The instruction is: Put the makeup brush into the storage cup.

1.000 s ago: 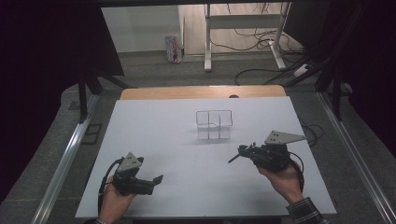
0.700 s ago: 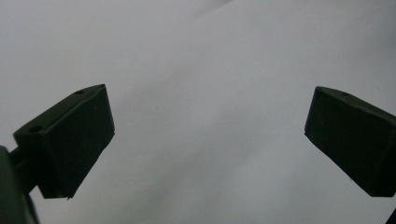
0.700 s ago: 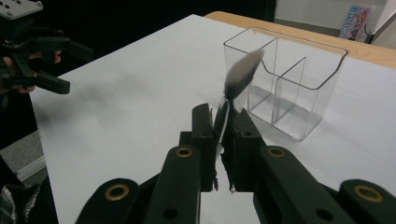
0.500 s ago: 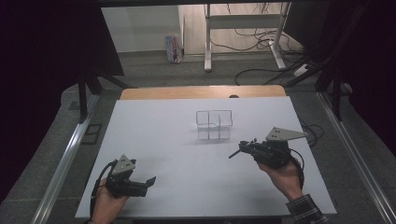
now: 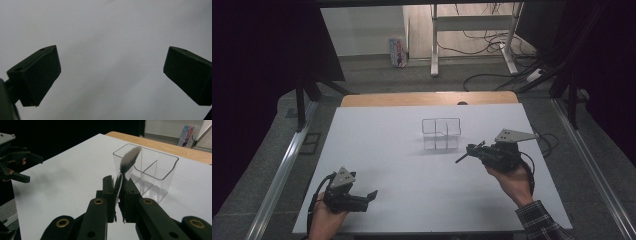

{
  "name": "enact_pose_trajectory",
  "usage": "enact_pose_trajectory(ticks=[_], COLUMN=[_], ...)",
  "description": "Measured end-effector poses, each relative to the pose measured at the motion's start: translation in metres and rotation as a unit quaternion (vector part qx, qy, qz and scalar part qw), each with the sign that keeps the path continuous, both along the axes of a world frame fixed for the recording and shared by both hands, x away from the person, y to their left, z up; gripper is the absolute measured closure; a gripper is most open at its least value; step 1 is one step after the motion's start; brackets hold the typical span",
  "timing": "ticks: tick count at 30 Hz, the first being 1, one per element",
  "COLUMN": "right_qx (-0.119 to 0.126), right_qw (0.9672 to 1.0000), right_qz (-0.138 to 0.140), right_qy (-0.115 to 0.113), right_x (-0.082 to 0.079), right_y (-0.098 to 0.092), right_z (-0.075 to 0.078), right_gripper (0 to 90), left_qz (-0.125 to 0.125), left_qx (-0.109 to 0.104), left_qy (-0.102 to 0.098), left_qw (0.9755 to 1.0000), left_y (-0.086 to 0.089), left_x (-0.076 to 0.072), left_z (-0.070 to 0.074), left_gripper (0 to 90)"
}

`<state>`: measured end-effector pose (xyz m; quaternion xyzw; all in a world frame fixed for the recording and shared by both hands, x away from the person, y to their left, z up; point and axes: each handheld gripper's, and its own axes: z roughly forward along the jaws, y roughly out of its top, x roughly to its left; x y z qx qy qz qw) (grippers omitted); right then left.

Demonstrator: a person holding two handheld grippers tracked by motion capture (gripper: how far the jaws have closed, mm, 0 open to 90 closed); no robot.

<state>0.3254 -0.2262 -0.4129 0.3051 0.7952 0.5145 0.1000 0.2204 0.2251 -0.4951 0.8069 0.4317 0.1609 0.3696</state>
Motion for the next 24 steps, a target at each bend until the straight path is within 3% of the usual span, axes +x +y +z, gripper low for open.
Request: enact_pose_trajectory(ticks=[24], right_qx=[0.01], right_qw=[0.9999], right_qz=[-0.007], right_qy=[-0.011], right_x=[0.03], right_y=[0.019], right_z=[0.016], right_gripper=[82.9], left_qz=[-0.005], left_qx=[0.01], left_qy=[-0.011], left_qw=[0.9999], left_y=[-0.002], left_x=[-0.004], left_z=[0.001], left_gripper=[1.7])
